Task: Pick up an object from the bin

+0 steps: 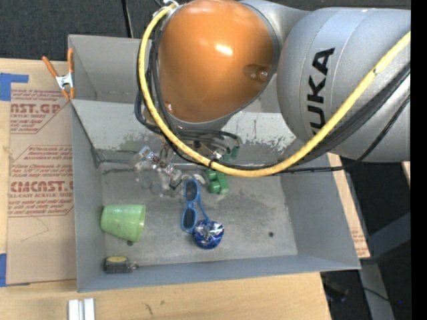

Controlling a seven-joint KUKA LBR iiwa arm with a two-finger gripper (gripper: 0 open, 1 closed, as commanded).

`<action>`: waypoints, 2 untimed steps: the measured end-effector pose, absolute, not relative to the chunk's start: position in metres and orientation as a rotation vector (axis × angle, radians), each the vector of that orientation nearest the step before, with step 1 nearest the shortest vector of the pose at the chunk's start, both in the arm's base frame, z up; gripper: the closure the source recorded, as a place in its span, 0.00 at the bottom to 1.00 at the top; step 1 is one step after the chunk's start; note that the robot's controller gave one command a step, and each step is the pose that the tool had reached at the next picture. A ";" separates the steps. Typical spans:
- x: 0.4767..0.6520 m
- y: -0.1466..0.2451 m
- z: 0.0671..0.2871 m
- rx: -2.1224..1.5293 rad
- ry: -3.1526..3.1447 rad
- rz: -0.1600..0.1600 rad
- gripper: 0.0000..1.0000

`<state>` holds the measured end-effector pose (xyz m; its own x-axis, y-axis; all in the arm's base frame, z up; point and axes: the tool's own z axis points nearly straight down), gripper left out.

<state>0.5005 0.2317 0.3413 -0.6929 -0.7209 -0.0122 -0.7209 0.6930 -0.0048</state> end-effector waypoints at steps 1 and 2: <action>0.479 0.212 0.218 -1.042 2.970 0.002 1.00; 0.481 0.213 0.222 -1.040 2.962 0.003 0.00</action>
Offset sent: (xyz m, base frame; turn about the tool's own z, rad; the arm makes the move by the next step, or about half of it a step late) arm -0.0196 -0.0196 -0.1187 0.1299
